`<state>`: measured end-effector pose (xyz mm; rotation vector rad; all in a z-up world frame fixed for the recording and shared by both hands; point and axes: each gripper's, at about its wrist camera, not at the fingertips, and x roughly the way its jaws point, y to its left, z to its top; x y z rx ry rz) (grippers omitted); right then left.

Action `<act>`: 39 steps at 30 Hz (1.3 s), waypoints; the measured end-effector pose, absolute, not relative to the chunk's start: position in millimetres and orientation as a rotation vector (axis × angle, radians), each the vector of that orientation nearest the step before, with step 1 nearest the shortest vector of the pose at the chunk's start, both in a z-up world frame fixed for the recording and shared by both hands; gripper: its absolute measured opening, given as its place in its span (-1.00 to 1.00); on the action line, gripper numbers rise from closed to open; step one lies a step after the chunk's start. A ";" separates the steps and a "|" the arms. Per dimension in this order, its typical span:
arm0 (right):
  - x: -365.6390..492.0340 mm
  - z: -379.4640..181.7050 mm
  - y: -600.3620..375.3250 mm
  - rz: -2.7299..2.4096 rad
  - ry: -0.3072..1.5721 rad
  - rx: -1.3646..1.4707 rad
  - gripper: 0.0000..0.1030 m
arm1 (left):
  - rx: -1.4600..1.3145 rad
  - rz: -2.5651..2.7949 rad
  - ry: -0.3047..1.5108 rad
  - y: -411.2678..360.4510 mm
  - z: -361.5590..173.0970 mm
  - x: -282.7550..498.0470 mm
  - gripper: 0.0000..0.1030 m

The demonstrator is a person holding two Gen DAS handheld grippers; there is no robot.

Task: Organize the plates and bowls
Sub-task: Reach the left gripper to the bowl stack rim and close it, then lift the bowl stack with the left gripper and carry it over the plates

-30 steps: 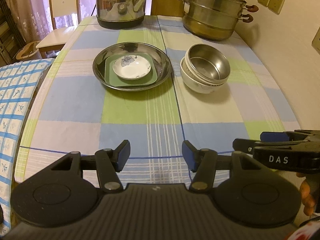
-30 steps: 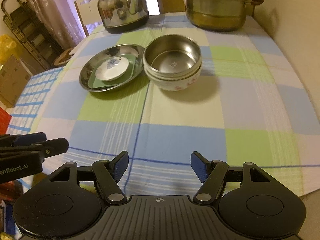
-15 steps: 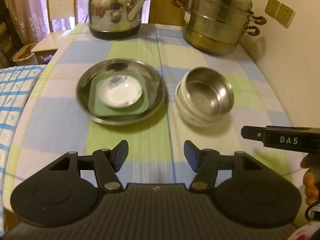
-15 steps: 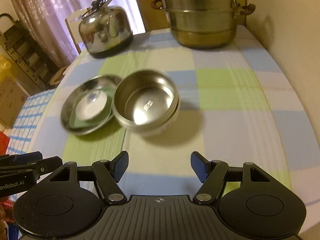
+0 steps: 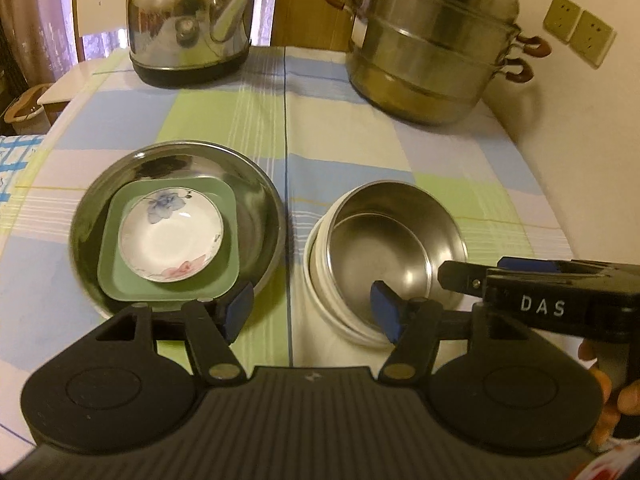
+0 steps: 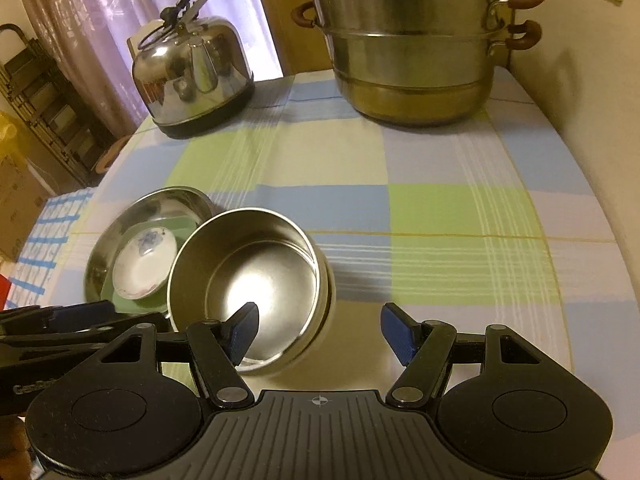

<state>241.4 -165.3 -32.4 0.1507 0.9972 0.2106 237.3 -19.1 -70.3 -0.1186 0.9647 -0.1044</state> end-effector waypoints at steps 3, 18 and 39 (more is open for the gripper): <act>251.1 -39.4 -164.5 0.215 1.011 0.142 0.32 | -0.105 -0.089 0.987 -24.3 -77.3 247.5 0.15; 275.3 -60.0 -160.3 0.227 1.078 0.132 -0.46 | -0.109 -0.040 1.036 -29.0 -94.9 266.9 -0.17; 284.5 -64.3 -160.2 0.229 1.107 0.141 -0.65 | -0.166 -0.026 1.054 -33.8 -102.9 273.8 -0.60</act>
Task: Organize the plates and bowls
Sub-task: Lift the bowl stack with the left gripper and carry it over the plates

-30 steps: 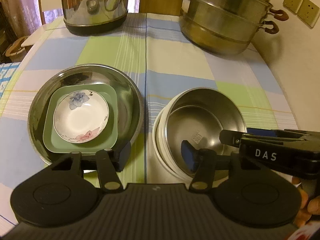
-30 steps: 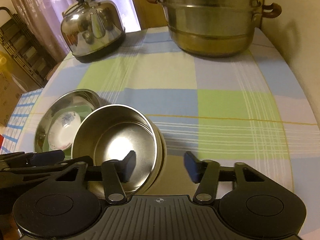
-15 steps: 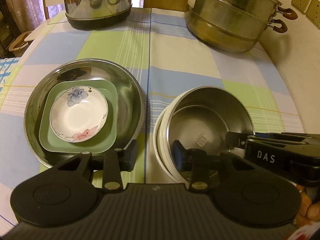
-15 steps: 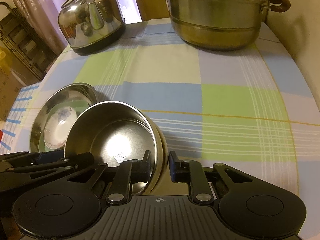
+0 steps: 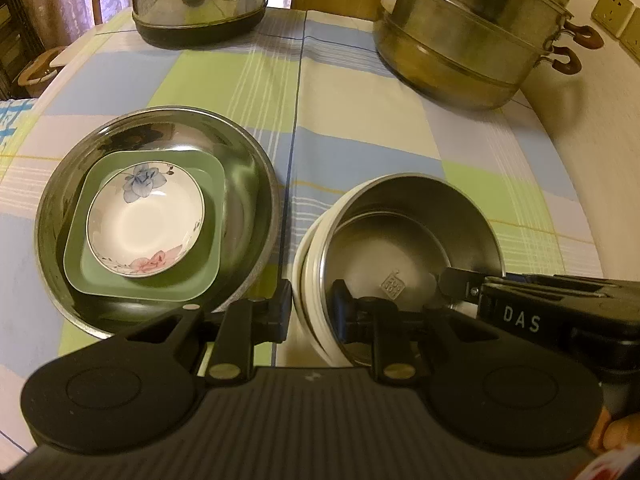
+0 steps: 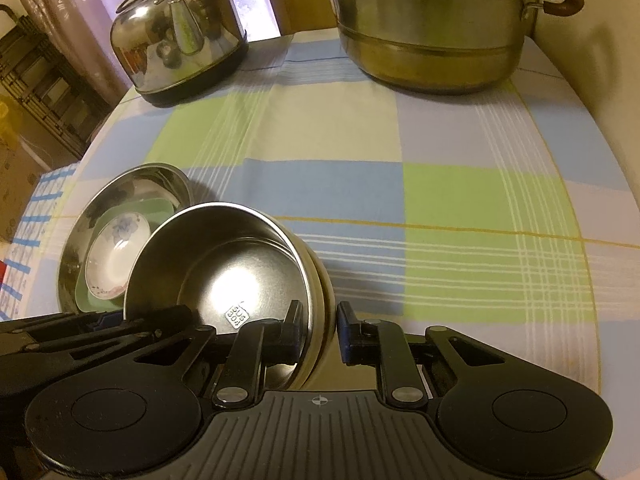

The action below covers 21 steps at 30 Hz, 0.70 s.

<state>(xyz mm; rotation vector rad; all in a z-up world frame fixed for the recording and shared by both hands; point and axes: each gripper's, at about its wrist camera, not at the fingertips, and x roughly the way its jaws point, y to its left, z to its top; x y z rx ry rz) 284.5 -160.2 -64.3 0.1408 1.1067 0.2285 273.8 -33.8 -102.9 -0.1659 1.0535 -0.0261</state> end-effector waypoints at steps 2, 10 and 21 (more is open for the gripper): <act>285.3 -64.5 -161.4 0.226 1.109 0.153 -0.65 | -0.159 -0.028 1.050 -34.1 -102.9 273.4 -0.60; 284.5 -64.1 -163.7 0.211 1.102 0.172 -0.67 | -0.151 -0.054 1.046 -33.4 -103.4 273.8 -0.61; 278.3 -61.4 -159.6 0.139 1.109 0.196 -0.71 | -0.120 -0.155 1.070 -28.5 -102.8 277.5 -0.59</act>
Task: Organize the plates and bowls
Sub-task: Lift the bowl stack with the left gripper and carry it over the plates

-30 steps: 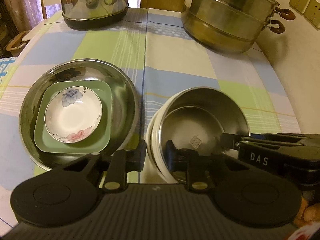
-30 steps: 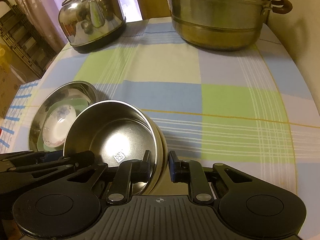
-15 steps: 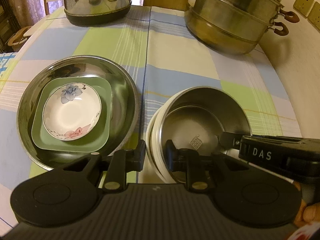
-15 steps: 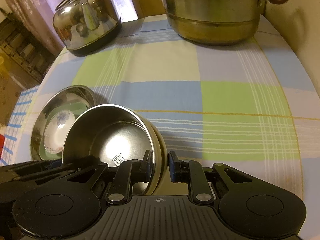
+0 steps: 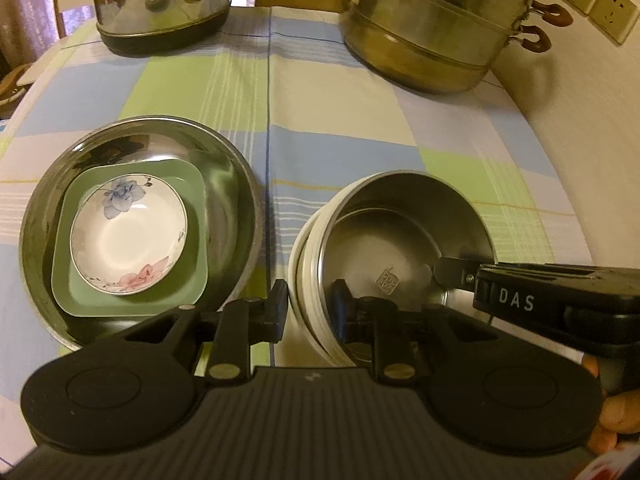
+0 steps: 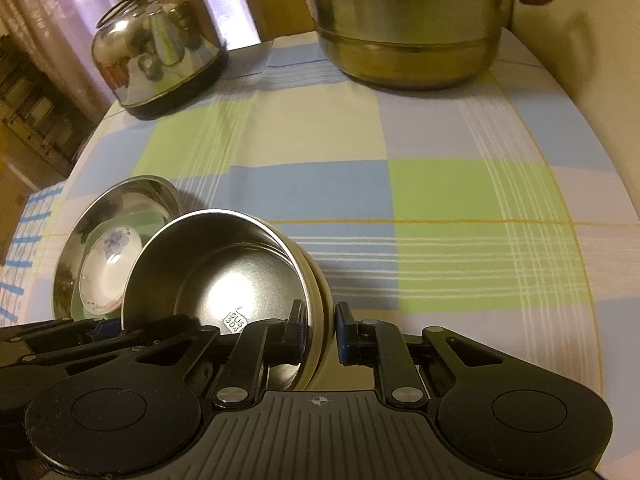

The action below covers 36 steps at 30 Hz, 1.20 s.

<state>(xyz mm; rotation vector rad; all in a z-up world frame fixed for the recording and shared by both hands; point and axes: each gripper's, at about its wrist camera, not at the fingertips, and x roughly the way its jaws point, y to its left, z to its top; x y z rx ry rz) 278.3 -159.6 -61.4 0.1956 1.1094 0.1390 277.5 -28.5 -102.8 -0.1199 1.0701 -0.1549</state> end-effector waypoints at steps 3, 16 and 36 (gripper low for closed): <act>274.9 -60.5 -158.2 0.114 1.117 0.210 -0.71 | -0.107 -0.178 1.072 -27.2 -102.3 275.8 -0.59; 264.9 -38.7 -148.8 0.050 1.098 0.240 -0.72 | -0.106 -0.245 1.039 -12.6 -81.9 274.6 -0.59; 306.4 -12.1 -50.8 0.192 1.066 0.184 -0.71 | -0.141 -0.099 0.970 86.7 -46.6 285.2 -0.59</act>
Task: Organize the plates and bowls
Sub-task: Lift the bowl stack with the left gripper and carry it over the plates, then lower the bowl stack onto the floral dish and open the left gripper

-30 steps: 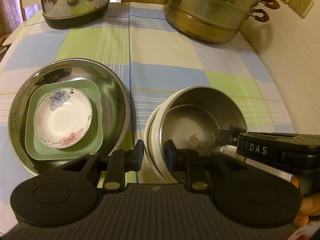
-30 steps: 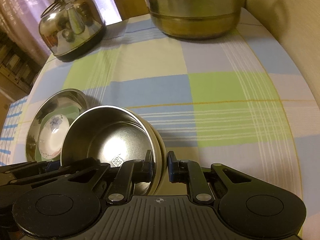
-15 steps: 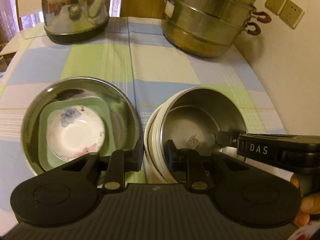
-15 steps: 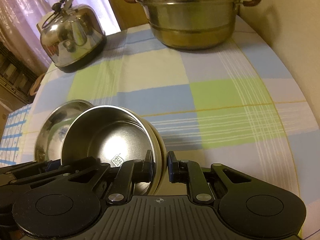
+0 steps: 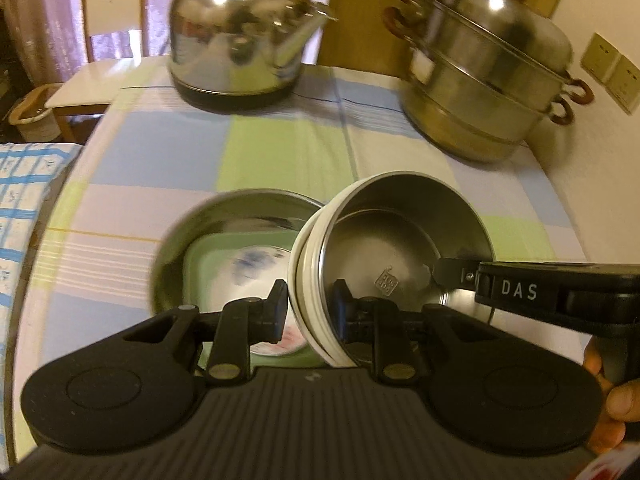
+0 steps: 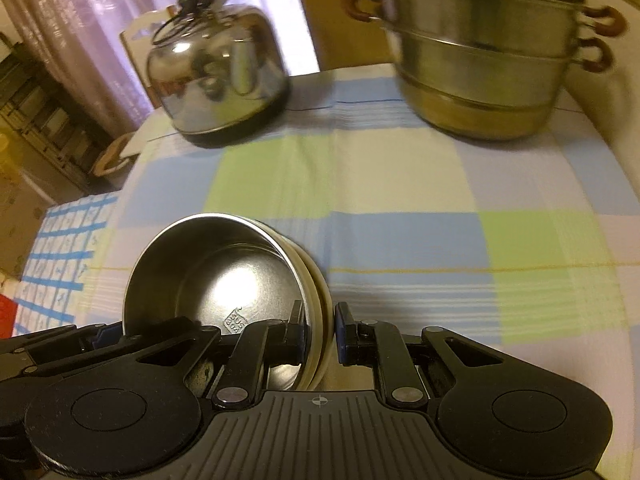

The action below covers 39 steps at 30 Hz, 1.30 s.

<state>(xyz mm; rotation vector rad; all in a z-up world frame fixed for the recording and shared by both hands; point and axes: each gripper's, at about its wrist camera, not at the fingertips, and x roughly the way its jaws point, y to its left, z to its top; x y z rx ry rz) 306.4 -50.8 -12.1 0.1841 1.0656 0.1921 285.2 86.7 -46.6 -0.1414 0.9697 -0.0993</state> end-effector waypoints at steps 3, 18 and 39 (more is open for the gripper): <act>317.4 -12.8 -32.2 0.213 1.068 0.177 -0.71 | -0.148 -0.078 0.969 102.0 -45.4 290.6 -0.59; 340.1 -37.4 8.3 0.211 1.133 0.158 -0.71 | -0.181 -0.063 1.040 140.5 -70.3 306.4 -0.59; 350.7 -63.0 23.5 0.176 1.188 0.177 -0.72 | -0.182 -0.071 1.097 153.8 -92.7 319.3 -0.59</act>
